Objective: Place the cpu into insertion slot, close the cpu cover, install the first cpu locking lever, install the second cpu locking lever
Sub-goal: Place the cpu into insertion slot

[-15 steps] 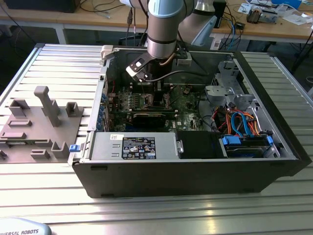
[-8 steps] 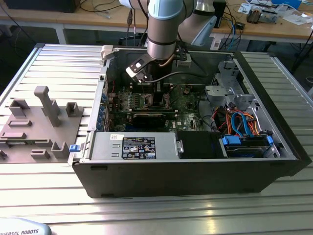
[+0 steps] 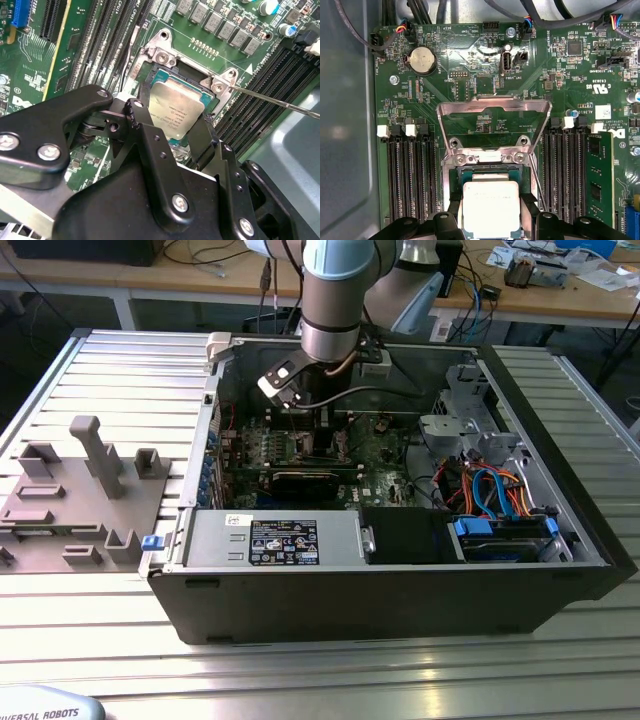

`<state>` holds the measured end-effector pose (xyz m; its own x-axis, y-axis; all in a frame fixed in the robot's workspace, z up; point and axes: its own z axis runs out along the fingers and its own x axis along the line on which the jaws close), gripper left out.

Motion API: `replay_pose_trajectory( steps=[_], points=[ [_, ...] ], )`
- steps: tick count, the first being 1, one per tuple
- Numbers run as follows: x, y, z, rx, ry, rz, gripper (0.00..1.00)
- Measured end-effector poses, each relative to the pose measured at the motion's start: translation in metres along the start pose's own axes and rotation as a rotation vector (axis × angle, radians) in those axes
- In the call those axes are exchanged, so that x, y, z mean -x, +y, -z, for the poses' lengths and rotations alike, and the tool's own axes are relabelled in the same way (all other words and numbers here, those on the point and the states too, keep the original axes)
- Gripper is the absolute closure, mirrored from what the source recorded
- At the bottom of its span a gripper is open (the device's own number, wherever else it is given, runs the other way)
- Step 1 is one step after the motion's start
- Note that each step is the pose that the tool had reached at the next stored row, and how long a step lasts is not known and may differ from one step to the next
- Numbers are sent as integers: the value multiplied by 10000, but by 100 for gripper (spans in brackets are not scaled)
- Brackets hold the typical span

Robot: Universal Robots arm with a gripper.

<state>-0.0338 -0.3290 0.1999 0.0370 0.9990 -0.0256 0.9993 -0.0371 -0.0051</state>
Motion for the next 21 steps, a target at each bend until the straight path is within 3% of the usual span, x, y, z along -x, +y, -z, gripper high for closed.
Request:
replay_pose_trajectory(
  steps=[10,12,13,21],
  points=[
    [0,8,-5,1,2,1,46],
    [-2,9,-7,3,6,1,44],
    [-1,9,-6,2,4,1,38],
    [-1,9,-6,1,2,0,38]
  ],
)
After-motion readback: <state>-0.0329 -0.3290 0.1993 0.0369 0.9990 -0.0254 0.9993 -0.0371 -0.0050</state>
